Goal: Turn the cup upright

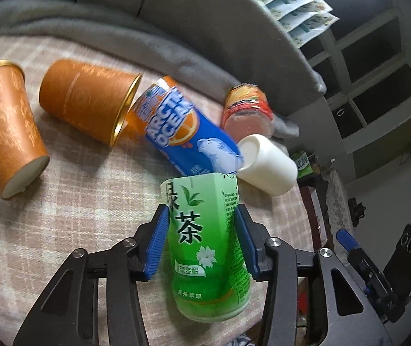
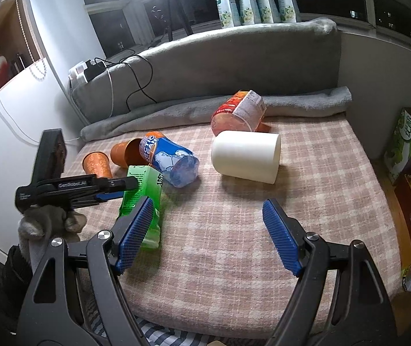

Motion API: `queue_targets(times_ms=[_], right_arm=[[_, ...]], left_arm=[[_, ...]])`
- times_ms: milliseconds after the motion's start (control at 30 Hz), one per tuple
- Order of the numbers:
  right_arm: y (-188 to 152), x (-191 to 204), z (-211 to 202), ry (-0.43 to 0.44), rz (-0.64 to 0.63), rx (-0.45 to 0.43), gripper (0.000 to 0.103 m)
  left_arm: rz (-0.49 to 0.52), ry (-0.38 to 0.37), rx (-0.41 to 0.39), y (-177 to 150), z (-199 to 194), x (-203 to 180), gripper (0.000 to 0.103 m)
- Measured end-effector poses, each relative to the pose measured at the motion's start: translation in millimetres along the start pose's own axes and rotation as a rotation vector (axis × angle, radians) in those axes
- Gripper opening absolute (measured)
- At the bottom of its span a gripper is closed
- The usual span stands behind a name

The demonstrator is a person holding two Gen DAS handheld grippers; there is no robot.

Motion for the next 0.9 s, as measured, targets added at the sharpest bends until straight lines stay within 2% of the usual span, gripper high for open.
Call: queue_targets(times_ms=[133,200,267,300,333,400,500,633,900], right_arm=[[-0.3,-1.2,2.4,0.004,0.003,0.005,0.081],[-0.2,-2.4,6.9,0.012,0.014,0.015,0.081],[0.7,-2.9,8.9,0.017,0.024,0.013,0.081],[0.9,-2.2,8.2,0.018,0.022,0.008,0.081],[0.8,-1.5,7.5,0.017,0.018,0.003,0.081],[0.3,0.1,6.6,0.008,0.005,-0.005,0.081],[-0.1,-0.1,7.3,0.001,0.002,-0.009,0.081],[-1.2,-2.2,7.0,0.000,0.012,-0.009,0.081],[-1.5,-7.4,2.9,-0.031,0.005,-0.016,0.081]], left_arm=[[0.074,0.035,-0.043,-0.1,-6.1,-12.1,0.037],[0.073,0.044,-0.026,1.0,0.8,-12.3,0.037],[0.043,0.086,-0.014,4.1,6.7,-3.5,0.037],[0.025,0.087,-0.009,6.9,8.0,1.0,0.041],[0.009,0.090,-0.004,8.5,8.4,3.5,0.051],[-0.014,0.108,0.007,12.1,9.9,8.9,0.061],[-0.006,0.126,0.047,16.3,20.5,11.2,0.062],[-0.056,0.112,0.107,18.5,41.2,17.4,0.062],[-0.039,0.080,0.109,13.1,43.5,9.1,0.058]])
Point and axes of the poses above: each gripper's, at about its wrist camera, not at the fingertips, and z roughly the way its jaws point, x to its left, y to its top, the point moved 7 cm from there along z, roughly the way its jaws point
